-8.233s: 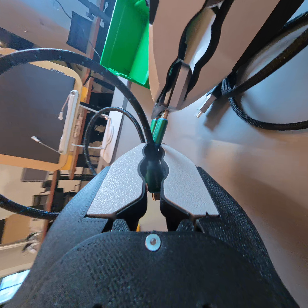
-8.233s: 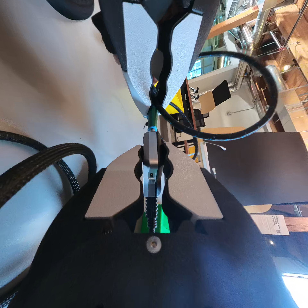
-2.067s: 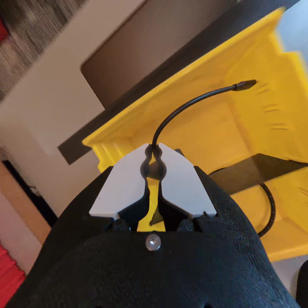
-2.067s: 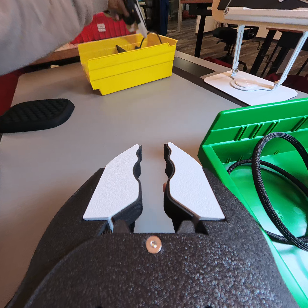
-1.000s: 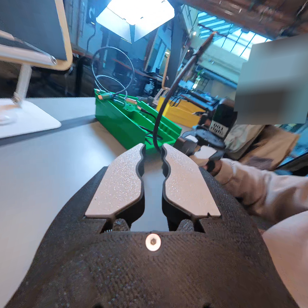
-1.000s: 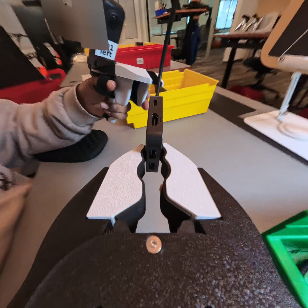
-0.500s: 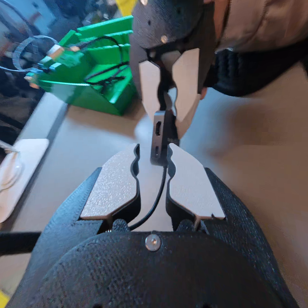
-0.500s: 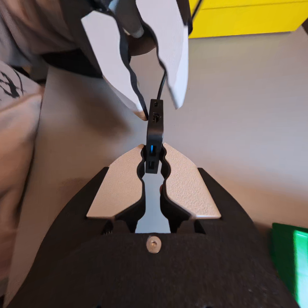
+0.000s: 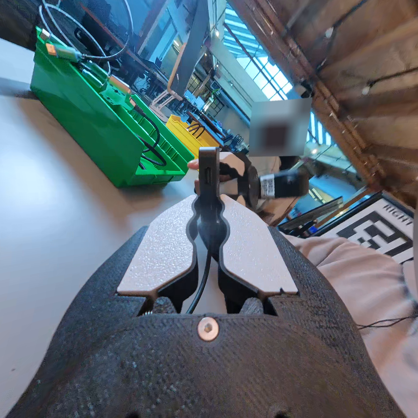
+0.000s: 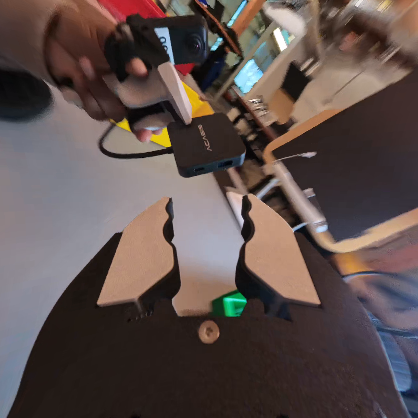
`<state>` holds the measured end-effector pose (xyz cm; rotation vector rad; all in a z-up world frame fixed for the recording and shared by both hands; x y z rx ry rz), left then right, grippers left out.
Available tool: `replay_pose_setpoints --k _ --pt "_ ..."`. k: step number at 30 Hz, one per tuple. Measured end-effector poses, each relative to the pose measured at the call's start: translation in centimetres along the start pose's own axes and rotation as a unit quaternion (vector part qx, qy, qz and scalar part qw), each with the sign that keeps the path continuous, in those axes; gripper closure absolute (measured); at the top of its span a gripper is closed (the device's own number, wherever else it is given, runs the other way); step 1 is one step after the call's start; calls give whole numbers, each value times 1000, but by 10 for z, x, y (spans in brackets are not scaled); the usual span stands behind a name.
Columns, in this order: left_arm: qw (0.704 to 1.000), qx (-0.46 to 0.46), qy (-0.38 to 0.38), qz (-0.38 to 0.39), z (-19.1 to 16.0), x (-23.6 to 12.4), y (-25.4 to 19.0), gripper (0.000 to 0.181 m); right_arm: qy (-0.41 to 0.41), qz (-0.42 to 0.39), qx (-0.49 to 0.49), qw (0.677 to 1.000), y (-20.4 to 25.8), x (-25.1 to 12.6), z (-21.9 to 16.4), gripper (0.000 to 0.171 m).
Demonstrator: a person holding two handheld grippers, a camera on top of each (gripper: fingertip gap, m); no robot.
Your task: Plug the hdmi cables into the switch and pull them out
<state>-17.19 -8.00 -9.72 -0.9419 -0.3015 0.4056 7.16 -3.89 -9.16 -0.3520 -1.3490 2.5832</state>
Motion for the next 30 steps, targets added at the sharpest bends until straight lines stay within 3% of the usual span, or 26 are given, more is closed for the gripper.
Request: replay_pose_setpoints --k 2,5,8,10,13,16,18,20,23,27,30 --pt "1000 -25 3 3 -4 3 5 167 26 -54 -126 990 12 6 8 110" --pt "998 -51 19 10 -13 13 9 167 35 -78 -232 969 27 15 18 107" --pt "997 -76 26 1 -20 19 9 167 50 -103 -335 935 39 20 17 135" --pt "997 -80 24 6 -21 20 8 167 45 -99 -342 933 41 20 15 144" --pt "998 -49 34 -9 -16 18 0 145 51 -71 -253 963 26 16 9 157" --pt "999 39 -1 -35 2 -2 -21 143 25 -37 -94 995 6 6 -6 157" --pt "993 108 -33 -14 13 -18 -28 146 -30 7 36 999 -5 -2 -11 157" --pt "983 175 -40 40 18 -29 -21 147 -102 32 138 985 -13 -9 -12 157" --pt "966 240 30 95 10 -21 -4 141 -185 69 243 950 -16 -12 -12 157" --pt "927 353 103 73 -28 18 -14 137 -220 124 277 927 -3 -5 -8 157" --pt "889 434 121 85 -45 30 -24 164 -229 155 280 919 6 -1 -3 157"
Point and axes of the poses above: each gripper's, where its closed fingertips meet, x out along the fingers, z out of its top, y = z × x across the jaws, the point moved 10 cm from there along -x, back along the fingers, and after that the axes turned 13 degrees about -x, right-handed, at the moved point
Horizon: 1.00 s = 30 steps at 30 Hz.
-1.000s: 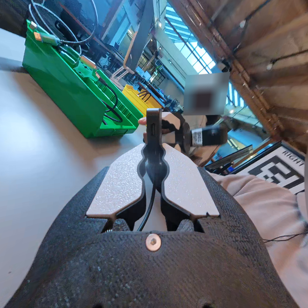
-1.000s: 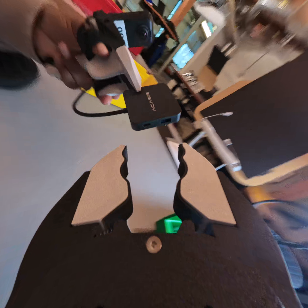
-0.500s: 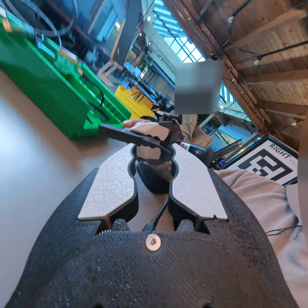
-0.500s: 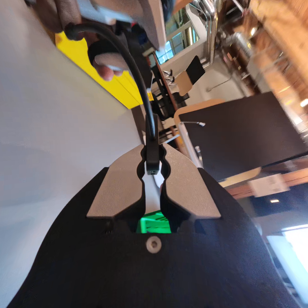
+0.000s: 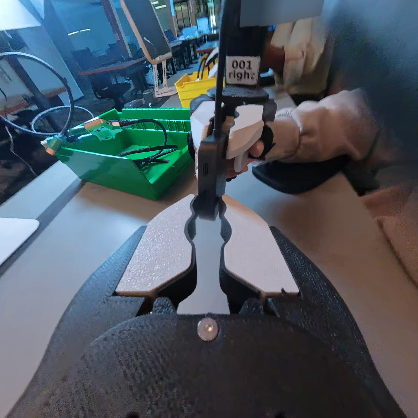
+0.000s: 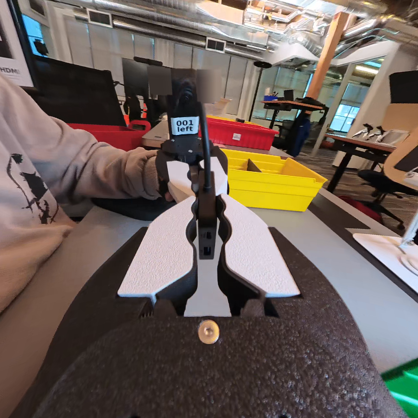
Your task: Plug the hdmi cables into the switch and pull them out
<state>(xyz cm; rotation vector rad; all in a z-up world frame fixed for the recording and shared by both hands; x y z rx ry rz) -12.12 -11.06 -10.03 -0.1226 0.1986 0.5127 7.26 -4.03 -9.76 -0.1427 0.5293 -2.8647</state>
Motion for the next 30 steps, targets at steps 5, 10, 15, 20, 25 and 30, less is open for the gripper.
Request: replay_pose_setpoints --k 5,10,15,20,25,30 --pt "997 79 22 9 1 -10 -3 166 75 -2 -66 995 6 5 -1 154" --pt "976 184 103 43 -7 -6 -10 167 178 20 -141 974 18 16 -11 153" --pt "964 222 139 48 -16 1 -14 167 263 29 -243 933 30 25 -19 157" --pt "972 189 101 96 3 -25 1 155 237 -10 -206 949 16 14 -12 157" --pt "971 96 141 166 28 -129 27 136 204 -61 -160 964 -6 -4 -6 157" --pt "906 1 350 237 -28 -211 65 126 187 -66 -139 970 -11 -6 -6 157"
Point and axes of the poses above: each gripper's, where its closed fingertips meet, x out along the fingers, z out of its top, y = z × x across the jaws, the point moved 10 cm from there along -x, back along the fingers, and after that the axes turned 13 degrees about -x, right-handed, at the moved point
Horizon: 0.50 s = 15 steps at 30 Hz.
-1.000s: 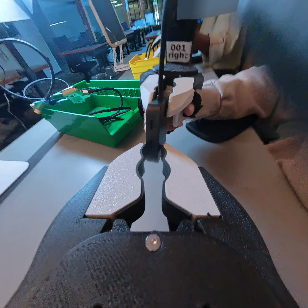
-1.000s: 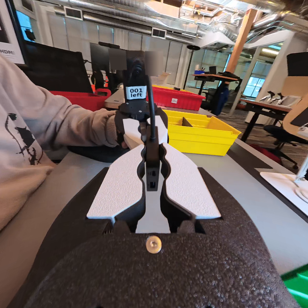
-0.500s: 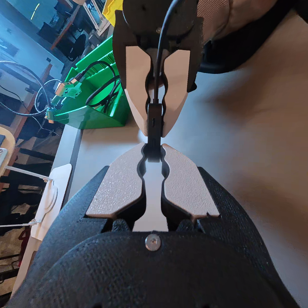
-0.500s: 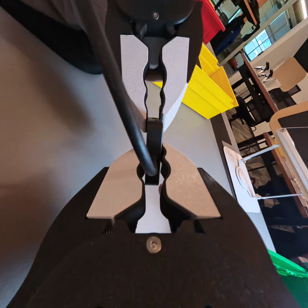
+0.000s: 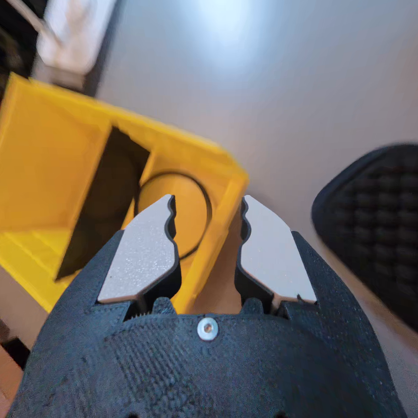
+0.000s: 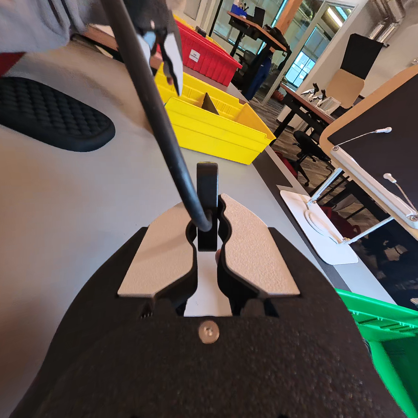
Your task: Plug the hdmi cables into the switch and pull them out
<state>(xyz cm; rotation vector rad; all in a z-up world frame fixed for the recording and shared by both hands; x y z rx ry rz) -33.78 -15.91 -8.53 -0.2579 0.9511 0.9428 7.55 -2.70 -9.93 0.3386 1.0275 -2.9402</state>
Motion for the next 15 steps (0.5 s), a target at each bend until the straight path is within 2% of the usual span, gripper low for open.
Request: replay_pose_setpoints --k 3,5,10,15 --pt "995 7 102 15 -37 29 10 127 -5 4 3 1000 2 1 2 157" --pt "992 28 121 25 -43 44 8 134 -1 4 0 1000 3 1 2 157" --pt "991 86 91 45 -16 61 -10 152 -4 3 19 1000 -1 0 -2 157" --pt "993 84 66 55 13 80 -19 150 -6 -5 29 1000 -3 -4 -4 157"
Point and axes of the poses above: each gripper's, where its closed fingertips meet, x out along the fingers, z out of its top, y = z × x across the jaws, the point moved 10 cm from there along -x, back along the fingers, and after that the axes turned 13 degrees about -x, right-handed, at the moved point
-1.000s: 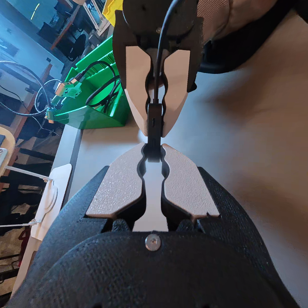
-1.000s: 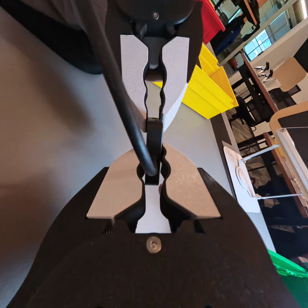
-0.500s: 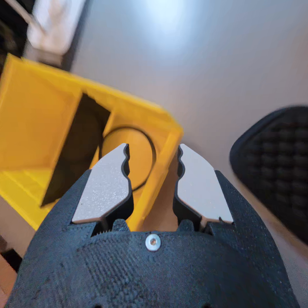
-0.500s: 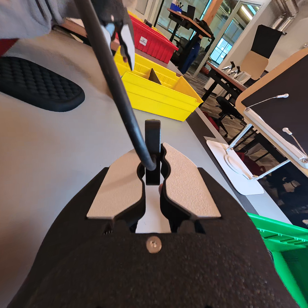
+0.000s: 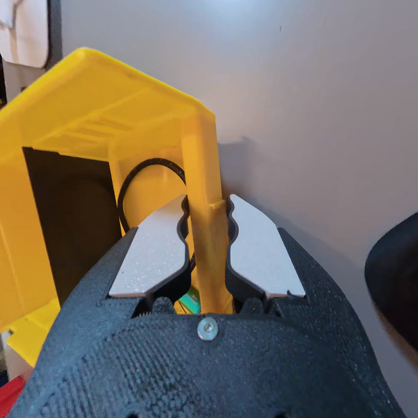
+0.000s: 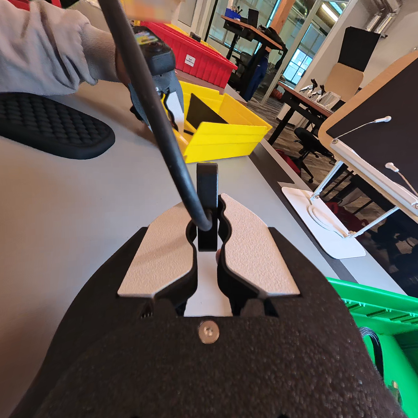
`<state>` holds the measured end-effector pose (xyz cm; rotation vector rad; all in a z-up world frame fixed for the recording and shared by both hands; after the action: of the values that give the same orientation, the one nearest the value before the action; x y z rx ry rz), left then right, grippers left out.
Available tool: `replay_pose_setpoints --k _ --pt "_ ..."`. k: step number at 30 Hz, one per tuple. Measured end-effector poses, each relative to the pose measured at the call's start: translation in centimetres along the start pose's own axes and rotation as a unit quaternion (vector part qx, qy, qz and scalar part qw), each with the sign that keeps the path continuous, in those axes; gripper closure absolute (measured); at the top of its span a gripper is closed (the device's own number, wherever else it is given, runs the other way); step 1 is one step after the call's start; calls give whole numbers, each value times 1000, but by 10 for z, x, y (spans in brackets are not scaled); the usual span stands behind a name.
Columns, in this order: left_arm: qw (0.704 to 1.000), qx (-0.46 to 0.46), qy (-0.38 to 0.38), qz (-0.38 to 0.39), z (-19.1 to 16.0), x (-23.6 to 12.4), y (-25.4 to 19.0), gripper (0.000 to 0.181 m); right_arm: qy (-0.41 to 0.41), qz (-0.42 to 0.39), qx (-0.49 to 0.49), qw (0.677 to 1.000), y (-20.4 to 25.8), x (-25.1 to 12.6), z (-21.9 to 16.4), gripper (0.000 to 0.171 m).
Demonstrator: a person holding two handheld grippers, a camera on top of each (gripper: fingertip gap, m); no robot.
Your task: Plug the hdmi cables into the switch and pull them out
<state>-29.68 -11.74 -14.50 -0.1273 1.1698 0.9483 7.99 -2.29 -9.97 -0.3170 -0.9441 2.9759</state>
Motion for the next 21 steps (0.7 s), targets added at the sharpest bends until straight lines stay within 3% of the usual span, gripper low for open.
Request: replay_pose_setpoints --k 4,7,11,18,21 --pt "991 -59 -96 -65 17 -24 9 150 -3 -8 7 1000 -3 -5 1 157" --pt "982 -136 -120 -58 23 -40 38 151 -10 -13 22 1000 -7 -8 1 157" --pt "970 -230 -47 -68 20 -18 71 145 -4 -15 32 999 -7 -8 -1 157" --pt "972 -207 83 -76 21 48 81 133 16 -6 37 999 -4 -6 -6 157" --pt "950 -271 94 -123 27 59 81 134 21 -3 43 999 -4 -5 -9 157"
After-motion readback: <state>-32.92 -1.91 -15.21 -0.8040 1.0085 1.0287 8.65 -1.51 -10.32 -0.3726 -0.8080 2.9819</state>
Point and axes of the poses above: each gripper's, where its closed fingertips meet, x out along the fingers, z out of its top, y = z × x across the jaws, the point moved 10 cm from there along -x, back along the fingers, and after that the axes turned 13 degrees about -x, right-handed, at the moved point
